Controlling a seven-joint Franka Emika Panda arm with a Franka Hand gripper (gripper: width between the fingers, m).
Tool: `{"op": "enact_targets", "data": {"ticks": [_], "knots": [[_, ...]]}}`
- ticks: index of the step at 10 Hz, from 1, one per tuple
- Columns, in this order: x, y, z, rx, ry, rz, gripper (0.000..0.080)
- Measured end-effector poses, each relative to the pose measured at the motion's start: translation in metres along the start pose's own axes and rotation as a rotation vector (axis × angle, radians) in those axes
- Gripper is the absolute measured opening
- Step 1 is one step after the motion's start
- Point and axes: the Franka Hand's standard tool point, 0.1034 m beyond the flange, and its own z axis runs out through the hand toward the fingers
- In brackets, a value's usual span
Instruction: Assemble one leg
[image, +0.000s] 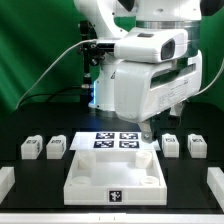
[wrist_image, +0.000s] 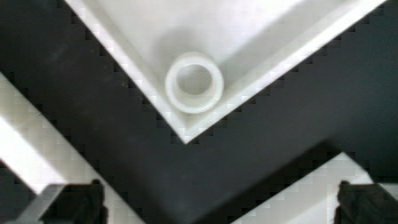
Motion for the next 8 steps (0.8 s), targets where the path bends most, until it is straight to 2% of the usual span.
{"op": "enact_targets", "data": {"ticks": [1,3,4,5,6,8], "knots": [[-0.011,-0.012,0.006,-0.01,-0.004,-0.104,0.065],[-0.027,-0.017,0.007,-0.06,-0.007,-0.43,0.065],[-0.03,-0.013,0.005,-0.05,-0.018,-0.532,0.065],[-0.031,-0.006,0.001,-0.028,-0.033,-0.58,0.065],[-0.03,-0.004,0.001,-0.034,-0.033,-0.625,0.065],[-0.032,-0.005,0.003,-0.03,-0.035,-0.615,0.065]]}}
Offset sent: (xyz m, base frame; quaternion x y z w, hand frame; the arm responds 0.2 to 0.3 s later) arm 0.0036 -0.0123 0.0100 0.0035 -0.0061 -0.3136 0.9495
